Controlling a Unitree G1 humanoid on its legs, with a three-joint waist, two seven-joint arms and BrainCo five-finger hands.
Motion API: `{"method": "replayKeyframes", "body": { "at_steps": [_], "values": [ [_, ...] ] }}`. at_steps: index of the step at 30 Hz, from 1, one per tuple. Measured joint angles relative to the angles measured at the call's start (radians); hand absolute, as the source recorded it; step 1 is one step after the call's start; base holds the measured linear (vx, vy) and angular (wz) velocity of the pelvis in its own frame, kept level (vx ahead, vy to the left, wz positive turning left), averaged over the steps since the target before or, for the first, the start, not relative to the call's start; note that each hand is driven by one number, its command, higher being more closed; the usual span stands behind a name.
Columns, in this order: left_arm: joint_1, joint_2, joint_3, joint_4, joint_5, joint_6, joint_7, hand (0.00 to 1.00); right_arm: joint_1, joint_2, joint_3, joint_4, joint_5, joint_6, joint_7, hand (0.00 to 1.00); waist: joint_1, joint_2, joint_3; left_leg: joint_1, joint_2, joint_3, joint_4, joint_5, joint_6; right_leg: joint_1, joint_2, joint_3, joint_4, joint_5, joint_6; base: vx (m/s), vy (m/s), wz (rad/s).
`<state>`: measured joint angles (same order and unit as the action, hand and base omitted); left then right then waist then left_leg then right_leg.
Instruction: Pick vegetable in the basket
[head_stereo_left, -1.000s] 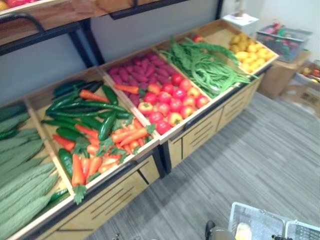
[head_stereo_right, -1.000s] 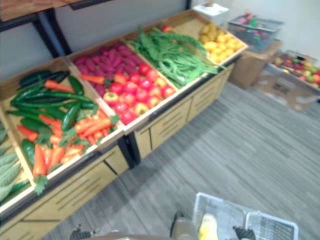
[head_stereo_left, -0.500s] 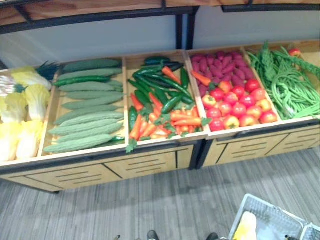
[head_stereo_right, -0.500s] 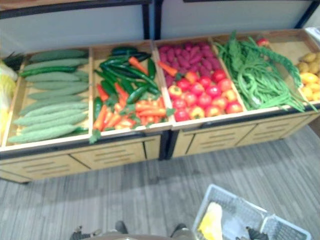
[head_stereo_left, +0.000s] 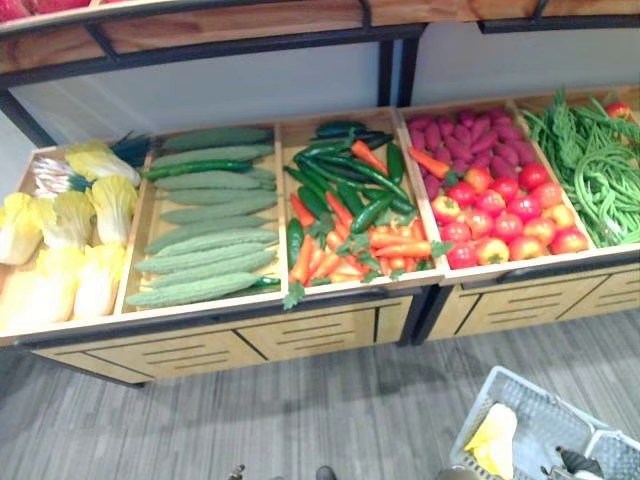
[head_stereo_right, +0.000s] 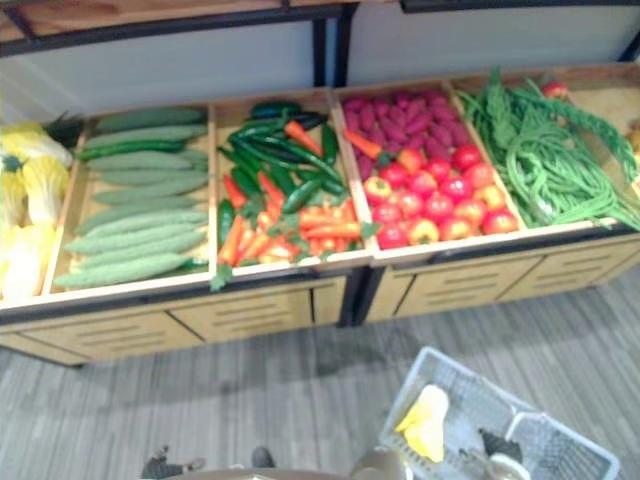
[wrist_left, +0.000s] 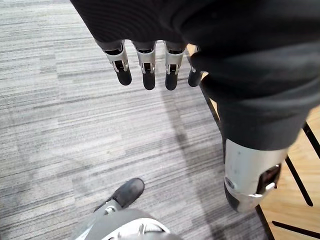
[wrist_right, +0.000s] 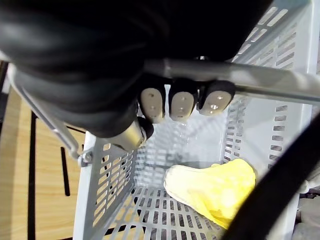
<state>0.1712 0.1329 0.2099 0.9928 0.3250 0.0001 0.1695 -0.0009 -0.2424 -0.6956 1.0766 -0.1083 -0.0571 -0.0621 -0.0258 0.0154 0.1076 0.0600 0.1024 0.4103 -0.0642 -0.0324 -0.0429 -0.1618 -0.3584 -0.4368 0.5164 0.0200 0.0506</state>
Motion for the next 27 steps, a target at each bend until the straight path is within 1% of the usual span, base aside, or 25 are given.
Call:
{"method": "replayKeyframes", "body": {
  "at_steps": [1,2,3,4,5,6,7,8,10,11,12,13,16,17,19,20,21,22,23,24,26,27],
  "values": [
    [-0.01,0.005,0.0,-0.001,-0.001,0.0,0.002,0.0,0.004,0.008,0.008,0.0,0.0,0.0,0.0,1.0,-0.004,0.004,0.005,-0.006,0.017,-0.017,0.008,-0.002,0.002,0.004,0.022,0.038,-0.04,-0.052,0.015,0.13,-0.015,0.29],
    [-0.02,0.012,0.0,-0.001,-0.003,0.0,0.003,0.0,0.004,0.009,0.017,0.0,0.0,0.0,0.001,1.0,-0.004,-0.001,0.011,-0.007,0.027,-0.023,0.011,-0.003,0.001,0.007,0.044,0.054,-0.072,-0.076,0.021,0.13,-0.05,0.41],
    [-0.042,0.026,0.0,-0.001,-0.006,0.0,0.004,0.0,0.003,0.013,0.036,0.0,0.0,0.002,0.003,1.0,-0.001,-0.007,0.027,-0.01,0.044,-0.044,0.017,-0.004,-0.005,0.007,0.086,0.091,-0.136,-0.091,0.026,0.11,-0.085,0.47],
    [-0.06,0.031,0.001,0.0,-0.006,-0.001,0.004,0.0,0.001,0.018,0.036,0.0,0.001,0.001,0.005,1.0,-0.004,-0.01,0.038,-0.011,0.056,-0.066,0.022,-0.004,-0.015,0.005,0.118,0.146,-0.203,-0.088,0.03,0.13,-0.139,0.56],
    [-0.068,0.03,0.002,0.0,-0.006,-0.005,0.005,0.0,0.004,0.02,0.036,0.001,0.003,0.0,0.005,1.0,-0.005,-0.016,0.041,-0.011,0.06,-0.075,0.029,-0.006,-0.025,0.004,0.131,0.196,-0.253,-0.075,0.049,0.11,-0.154,0.47],
    [-0.068,0.031,0.003,0.0,-0.006,-0.011,0.006,0.0,0.004,0.023,0.036,0.001,0.004,0.0,0.005,1.0,-0.005,-0.025,0.039,-0.01,0.06,-0.08,0.035,-0.01,-0.034,0.003,0.135,0.225,-0.284,-0.062,0.065,0.13,-0.22,0.37],
    [-0.067,0.046,0.005,-0.001,-0.005,-0.016,0.008,0.0,0.006,0.036,0.036,0.002,0.004,0.0,0.006,1.0,-0.006,-0.067,0.036,0.0,0.042,-0.092,0.038,-0.014,-0.056,0.006,0.129,0.258,-0.331,0.015,0.092,0.16,-0.269,0.23],
    [-0.07,0.031,0.01,0.003,-0.002,-0.019,0.012,0.0,0.0,0.035,0.035,0.011,0.004,-0.001,0.005,1.0,0.001,-0.064,0.035,0.01,0.055,-0.092,0.029,-0.011,-0.08,0.02,0.137,0.256,-0.34,-0.038,0.105,0.17,-0.265,0.11],
    [-0.065,0.003,0.016,0.005,0.0,-0.021,0.013,0.0,-0.012,0.03,0.038,0.011,0.0,-0.008,0.006,1.0,0.0,-0.033,0.034,-0.004,0.089,-0.09,0.029,-0.006,-0.096,0.025,0.179,0.249,-0.371,-0.042,0.098,0.14,-0.218,-0.07],
    [-0.065,-0.022,0.036,0.005,0.0,-0.022,0.013,0.0,-0.013,0.019,0.038,0.017,0.0,-0.01,0.006,1.0,0.002,-0.008,0.038,-0.004,0.117,-0.09,0.027,0.0,-0.113,0.038,0.211,0.242,-0.399,-0.043,0.093,0.11,-0.189,-0.05],
    [-0.065,-0.026,0.041,0.005,0.0,-0.021,0.013,0.0,-0.013,0.016,0.038,0.023,0.0,-0.01,0.006,1.0,0.001,-0.001,0.037,-0.003,0.124,-0.09,0.027,0.002,-0.116,0.043,0.219,0.241,-0.405,-0.041,0.09,0.12,-0.179,-0.07],
    [-0.064,-0.03,0.069,0.003,0.0,-0.023,0.015,0.0,-0.008,0.013,0.036,0.039,0.001,-0.009,0.006,1.0,0.0,0.007,0.033,0.004,0.139,-0.087,0.028,0.005,-0.12,0.053,0.236,0.238,-0.414,-0.046,0.08,0.08,-0.119,-0.06],
    [-0.069,-0.026,0.135,0.001,-0.002,-0.023,0.03,0.0,-0.001,0.013,0.035,0.039,0.003,-0.009,0.006,1.0,-0.002,0.006,0.031,0.013,0.145,-0.08,0.027,0.005,-0.12,0.063,0.247,0.24,-0.428,-0.05,0.071,0.04,-0.062,-0.08],
    [-0.071,-0.025,0.141,-0.001,-0.001,-0.023,0.041,0.0,0.002,0.014,0.036,0.039,0.003,-0.011,0.005,1.0,-0.001,0.006,0.03,0.013,0.143,-0.078,0.026,0.005,-0.12,0.063,0.248,0.241,-0.431,-0.049,0.07,0.0,0.0,0.0],
    [-0.07,-0.022,0.159,-0.033,0.004,-0.017,0.092,0.0,0.013,0.017,0.04,0.04,0.003,-0.015,0.0,1.0,-0.001,0.004,0.026,0.013,0.134,-0.065,0.012,0.004,-0.121,0.062,0.245,0.244,-0.441,-0.045,0.071,0.0,0.0,0.0],
    [-0.068,-0.014,0.161,-0.065,0.015,-0.013,0.159,0.0,0.015,0.024,0.059,0.04,0.011,-0.018,-0.012,1.0,0.0,-0.006,0.025,0.011,0.128,-0.063,0.009,0.004,-0.121,0.063,0.241,0.245,-0.452,-0.036,0.072,0.0,0.0,0.0],
    [-0.067,-0.012,0.161,-0.072,0.019,-0.011,0.175,0.0,0.015,0.027,0.064,0.04,0.011,-0.019,-0.016,1.0,0.0,-0.009,0.024,0.011,0.127,-0.063,0.008,0.004,-0.121,0.063,0.241,0.246,-0.455,-0.034,0.073,-0.01,0.019,-0.03],
    [-0.066,-0.006,0.169,-0.1,0.048,-0.006,0.229,0.0,0.019,0.035,0.082,0.04,0.012,-0.026,-0.024,1.0,0.001,-0.018,0.02,0.01,0.123,-0.061,0.004,0.004,-0.121,0.063,0.239,0.249,-0.468,-0.025,0.074,-0.02,0.021,-0.04],
    [-0.065,-0.006,0.17,-0.148,0.059,0.002,0.294,0.0,0.027,0.042,0.101,0.04,0.012,-0.045,-0.04,1.0,0.0,-0.024,0.018,0.009,0.117,-0.06,-0.002,0.004,-0.121,0.063,0.235,0.25,-0.477,-0.019,0.076,0.0,0.0,0.0],
    [-0.065,-0.006,0.17,-0.182,0.071,0.004,0.317,0.0,0.031,0.045,0.111,0.04,0.012,-0.05,-0.048,1.0,0.0,-0.026,0.016,0.007,0.114,-0.06,-0.002,0.004,-0.121,0.063,0.232,0.251,-0.481,-0.016,0.078,-0.02,0.033,0.0],
    [-0.051,-0.005,0.151,-0.368,0.12,0.005,0.406,0.0,0.047,0.051,0.14,0.039,0.033,-0.069,-0.069,1.0,0.0,-0.031,0.013,0.002,0.103,-0.061,-0.001,0.004,-0.12,0.062,0.222,0.251,-0.487,-0.009,0.083,-0.01,0.015,0.02],
    [-0.048,-0.003,0.143,-0.415,0.132,0.004,0.424,0.0,0.048,0.051,0.146,0.039,0.035,-0.074,-0.073,1.0,0.0,-0.031,0.013,0.001,0.101,-0.061,-0.001,0.004,-0.12,0.062,0.22,0.251,-0.488,-0.007,0.083,0.0,0.0,0.0]
  ]
}}
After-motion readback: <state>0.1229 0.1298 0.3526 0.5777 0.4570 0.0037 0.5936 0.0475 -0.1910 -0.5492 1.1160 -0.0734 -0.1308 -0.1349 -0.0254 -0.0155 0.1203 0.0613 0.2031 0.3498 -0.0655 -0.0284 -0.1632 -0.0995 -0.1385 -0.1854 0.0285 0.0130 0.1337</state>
